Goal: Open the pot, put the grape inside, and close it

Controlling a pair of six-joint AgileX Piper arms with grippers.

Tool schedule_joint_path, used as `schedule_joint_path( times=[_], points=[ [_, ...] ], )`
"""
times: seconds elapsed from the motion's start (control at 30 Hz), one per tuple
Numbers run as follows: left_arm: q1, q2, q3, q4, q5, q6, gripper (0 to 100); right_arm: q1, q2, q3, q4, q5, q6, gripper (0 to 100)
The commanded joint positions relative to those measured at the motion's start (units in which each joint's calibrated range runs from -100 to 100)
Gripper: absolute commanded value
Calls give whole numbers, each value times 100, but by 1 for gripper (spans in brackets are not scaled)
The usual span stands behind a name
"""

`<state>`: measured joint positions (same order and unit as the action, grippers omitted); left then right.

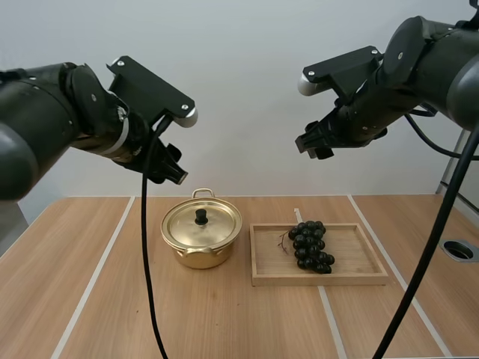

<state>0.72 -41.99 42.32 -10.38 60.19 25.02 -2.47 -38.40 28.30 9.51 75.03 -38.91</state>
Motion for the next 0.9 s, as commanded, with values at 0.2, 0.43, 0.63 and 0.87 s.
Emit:
schedule_joint_path(
  times=[0.2,0.43,0.63,0.87],
  points=[
    [-511,1001,-79,-305,-112,-31,100,5,-32,-64,45,21,-24,100],
    [-521,2036,-700,-305,599,-260,100,5,-32,-64,45,21,-24,100],
    [-521,2720,-1199,-305,1103,-432,100,5,-32,-64,43,46,-24,100],
    [-521,3300,-1212,-292,1130,-440,100,5,-32,-64,43,104,-24,100]
  ],
)
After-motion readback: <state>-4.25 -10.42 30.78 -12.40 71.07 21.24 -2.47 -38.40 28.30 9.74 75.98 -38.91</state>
